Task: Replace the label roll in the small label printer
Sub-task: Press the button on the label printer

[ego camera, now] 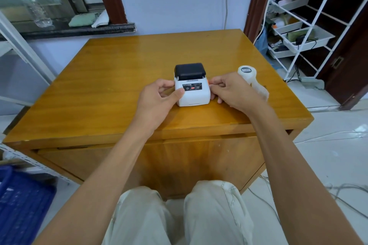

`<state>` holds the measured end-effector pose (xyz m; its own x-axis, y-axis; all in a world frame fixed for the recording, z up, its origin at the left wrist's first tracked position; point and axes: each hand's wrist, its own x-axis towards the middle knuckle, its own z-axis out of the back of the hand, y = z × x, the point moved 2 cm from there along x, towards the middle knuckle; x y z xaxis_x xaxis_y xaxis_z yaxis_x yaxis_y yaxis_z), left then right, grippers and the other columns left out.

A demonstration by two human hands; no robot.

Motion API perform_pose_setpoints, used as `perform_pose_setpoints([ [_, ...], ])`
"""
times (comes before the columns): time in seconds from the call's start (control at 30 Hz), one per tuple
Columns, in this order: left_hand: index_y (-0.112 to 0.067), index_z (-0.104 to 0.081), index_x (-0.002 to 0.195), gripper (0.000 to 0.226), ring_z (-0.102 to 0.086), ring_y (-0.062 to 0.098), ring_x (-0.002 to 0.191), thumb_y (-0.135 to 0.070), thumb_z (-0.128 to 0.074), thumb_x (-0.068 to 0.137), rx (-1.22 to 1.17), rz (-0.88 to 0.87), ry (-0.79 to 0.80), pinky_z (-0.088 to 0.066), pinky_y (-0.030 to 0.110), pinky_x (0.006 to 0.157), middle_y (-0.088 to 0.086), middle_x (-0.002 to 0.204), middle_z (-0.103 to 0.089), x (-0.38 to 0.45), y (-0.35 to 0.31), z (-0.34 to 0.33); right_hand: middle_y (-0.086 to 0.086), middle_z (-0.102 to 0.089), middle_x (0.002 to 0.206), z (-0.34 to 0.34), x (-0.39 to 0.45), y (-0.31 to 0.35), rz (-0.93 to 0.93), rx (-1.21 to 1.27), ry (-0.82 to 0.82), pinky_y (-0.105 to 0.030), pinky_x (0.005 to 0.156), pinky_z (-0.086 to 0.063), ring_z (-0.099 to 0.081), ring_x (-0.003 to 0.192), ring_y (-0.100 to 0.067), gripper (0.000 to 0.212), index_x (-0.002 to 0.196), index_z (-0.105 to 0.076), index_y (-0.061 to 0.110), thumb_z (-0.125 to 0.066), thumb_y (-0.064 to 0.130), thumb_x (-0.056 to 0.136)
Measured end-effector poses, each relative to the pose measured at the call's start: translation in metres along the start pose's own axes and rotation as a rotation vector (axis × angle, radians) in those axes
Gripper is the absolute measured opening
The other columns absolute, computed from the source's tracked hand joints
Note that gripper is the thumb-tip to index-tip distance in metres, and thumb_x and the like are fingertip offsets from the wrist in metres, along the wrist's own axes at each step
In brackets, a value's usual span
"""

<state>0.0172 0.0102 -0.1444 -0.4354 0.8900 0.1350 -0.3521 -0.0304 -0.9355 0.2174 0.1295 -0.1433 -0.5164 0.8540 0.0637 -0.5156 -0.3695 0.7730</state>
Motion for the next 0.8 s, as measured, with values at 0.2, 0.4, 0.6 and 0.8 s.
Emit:
perform_pose_setpoints([
  [0.2,-0.027,-0.070,0.122,0.033,-0.072,0.017,0.108,-0.038,-0.078,0.092,0.056,0.015,-0.004,-0.060,0.046,0.098,-0.011,0.124,-0.073,-0.003,-0.003,-0.001,0.004,-0.076,0.076,0.000,-0.003,0.005,-0.062,0.029,-0.075,-0.016,0.047,-0.042,-0.058,0.057,-0.006,0.032,0.089,-0.080,0.012,-0.054,0.024,0.102],
  [0.4,-0.034,-0.066,0.105,0.023,-0.074,0.023,0.096,-0.043,-0.078,0.087,0.079,0.045,0.002,-0.059,0.049,0.093,-0.008,0.109,-0.077,-0.006,-0.003,0.001,-0.009,-0.073,0.072,-0.001,-0.009,0.008,-0.111,0.119,-0.106,-0.026,0.054,-0.043,-0.058,0.064,-0.015,0.056,0.075,-0.074,0.009,-0.055,0.055,0.099],
  [0.6,-0.029,-0.062,0.121,0.032,-0.066,0.013,0.102,-0.040,-0.074,0.094,0.097,0.002,-0.026,-0.058,0.043,0.094,-0.017,0.113,-0.068,-0.008,-0.007,0.001,-0.018,-0.072,0.081,-0.002,-0.011,0.010,-0.073,0.015,-0.138,-0.042,0.071,-0.051,-0.063,0.075,-0.024,0.078,0.093,-0.080,0.006,-0.051,0.079,0.089],
  [0.8,-0.027,-0.062,0.136,0.044,-0.064,0.009,0.100,-0.038,-0.073,0.095,0.110,-0.022,-0.020,-0.058,0.040,0.094,-0.017,0.113,-0.067,-0.006,-0.006,0.001,-0.014,-0.069,0.074,0.000,-0.013,0.014,-0.040,0.020,-0.116,-0.031,0.065,-0.041,-0.055,0.069,-0.013,0.068,0.079,-0.075,0.008,-0.056,0.071,0.093],
])
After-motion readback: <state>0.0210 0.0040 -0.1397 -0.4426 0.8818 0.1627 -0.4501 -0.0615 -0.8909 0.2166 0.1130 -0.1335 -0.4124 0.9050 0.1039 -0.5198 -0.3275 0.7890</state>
